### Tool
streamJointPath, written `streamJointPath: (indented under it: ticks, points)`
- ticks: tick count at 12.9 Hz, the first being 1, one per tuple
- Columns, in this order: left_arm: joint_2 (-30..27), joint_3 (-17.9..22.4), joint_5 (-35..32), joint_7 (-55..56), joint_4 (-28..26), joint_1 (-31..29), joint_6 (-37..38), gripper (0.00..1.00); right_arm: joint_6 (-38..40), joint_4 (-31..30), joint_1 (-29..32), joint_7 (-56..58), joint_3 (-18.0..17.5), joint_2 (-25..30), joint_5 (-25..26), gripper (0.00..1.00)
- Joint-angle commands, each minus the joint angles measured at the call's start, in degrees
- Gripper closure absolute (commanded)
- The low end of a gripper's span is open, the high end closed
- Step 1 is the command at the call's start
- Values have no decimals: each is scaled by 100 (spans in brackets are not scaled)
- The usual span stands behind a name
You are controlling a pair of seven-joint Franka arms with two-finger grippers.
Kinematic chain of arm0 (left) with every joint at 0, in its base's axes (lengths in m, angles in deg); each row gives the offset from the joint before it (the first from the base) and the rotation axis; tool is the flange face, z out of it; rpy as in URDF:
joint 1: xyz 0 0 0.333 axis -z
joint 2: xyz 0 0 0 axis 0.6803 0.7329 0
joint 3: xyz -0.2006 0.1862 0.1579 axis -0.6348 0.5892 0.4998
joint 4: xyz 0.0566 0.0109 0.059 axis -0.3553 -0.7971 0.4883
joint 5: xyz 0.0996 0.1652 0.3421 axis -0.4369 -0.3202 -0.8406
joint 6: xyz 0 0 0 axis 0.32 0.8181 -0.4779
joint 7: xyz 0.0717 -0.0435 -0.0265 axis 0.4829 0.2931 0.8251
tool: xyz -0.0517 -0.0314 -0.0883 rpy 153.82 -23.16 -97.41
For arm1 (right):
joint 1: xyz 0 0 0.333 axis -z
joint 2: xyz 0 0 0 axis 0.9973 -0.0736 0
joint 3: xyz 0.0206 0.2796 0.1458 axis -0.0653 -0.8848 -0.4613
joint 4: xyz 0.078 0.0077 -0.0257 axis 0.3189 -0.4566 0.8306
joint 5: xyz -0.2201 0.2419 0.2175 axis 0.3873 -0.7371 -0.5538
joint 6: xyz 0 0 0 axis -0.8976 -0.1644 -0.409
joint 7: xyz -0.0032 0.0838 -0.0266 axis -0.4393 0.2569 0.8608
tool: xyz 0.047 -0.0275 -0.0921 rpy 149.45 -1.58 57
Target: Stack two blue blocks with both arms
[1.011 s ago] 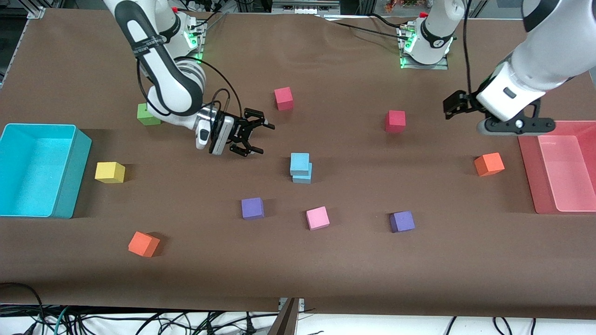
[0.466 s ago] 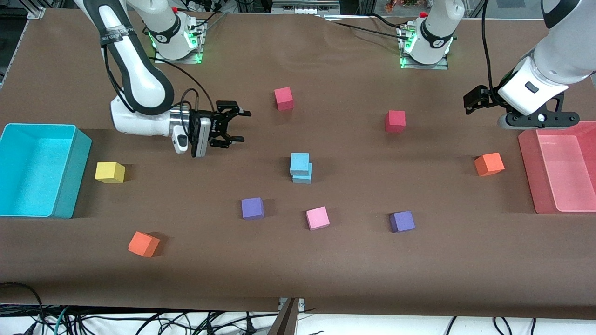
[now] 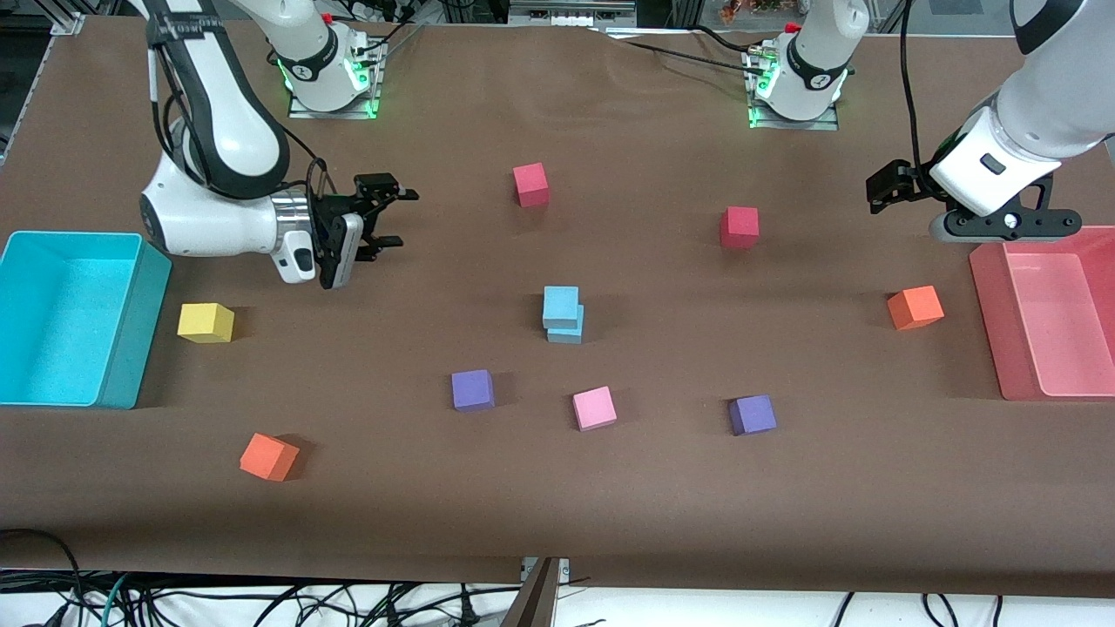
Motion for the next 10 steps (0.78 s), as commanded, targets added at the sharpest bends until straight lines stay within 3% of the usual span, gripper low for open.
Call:
streamJointPath:
  ticks: [1, 6, 8, 10]
  points:
    - [-143, -64, -91, -50, -120, -131, 28, 0, 359, 184, 72, -1125, -31, 437, 1083, 0]
    - [-143, -64, -74, -59, -120, -176, 37, 0, 439, 676, 81, -3172, -31, 737, 3421, 0]
    - [-135, -64, -74, -59, -120, -176, 28, 0, 334, 1036, 116, -4079, -31, 720, 4090, 0]
    - [-135, -64, -65, -59, -129, -176, 37, 0, 271, 1762, 213, -4144, 12, 528, 4243, 0]
